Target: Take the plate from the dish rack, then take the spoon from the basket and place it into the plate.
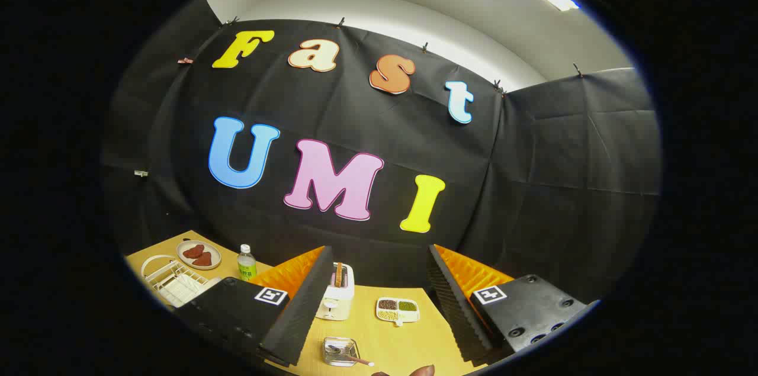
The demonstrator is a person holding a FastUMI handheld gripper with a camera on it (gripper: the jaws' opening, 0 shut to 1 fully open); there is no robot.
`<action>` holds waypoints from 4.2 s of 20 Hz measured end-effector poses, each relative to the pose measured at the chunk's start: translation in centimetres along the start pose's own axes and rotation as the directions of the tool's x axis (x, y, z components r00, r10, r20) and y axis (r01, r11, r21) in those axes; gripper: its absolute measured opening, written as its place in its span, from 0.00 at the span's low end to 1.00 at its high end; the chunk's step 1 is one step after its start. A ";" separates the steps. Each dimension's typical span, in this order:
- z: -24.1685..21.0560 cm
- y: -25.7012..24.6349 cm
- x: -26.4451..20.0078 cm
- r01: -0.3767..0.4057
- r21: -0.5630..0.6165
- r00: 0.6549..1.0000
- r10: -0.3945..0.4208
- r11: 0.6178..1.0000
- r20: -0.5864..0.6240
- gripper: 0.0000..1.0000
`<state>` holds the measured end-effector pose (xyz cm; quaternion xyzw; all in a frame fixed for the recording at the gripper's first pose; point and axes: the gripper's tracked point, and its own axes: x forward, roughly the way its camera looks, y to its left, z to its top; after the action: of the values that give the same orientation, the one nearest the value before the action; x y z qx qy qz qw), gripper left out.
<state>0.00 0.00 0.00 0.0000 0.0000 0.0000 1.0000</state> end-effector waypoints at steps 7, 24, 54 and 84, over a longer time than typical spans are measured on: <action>0.2 1.2 -0.3 -0.034 -0.001 0.999 0.034 0.999 0.002 0.97; -1.8 9.4 1.1 -0.193 0.060 0.977 0.197 0.979 -0.082 0.97; -26.0 35.4 4.0 -0.205 0.251 0.550 0.323 0.946 -0.770 0.54; -15.2 23.7 1.2 -0.204 0.467 0.647 0.476 0.861 -0.595 0.31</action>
<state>1.19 23.74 -15.23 0.1821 0.3741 0.1913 0.8890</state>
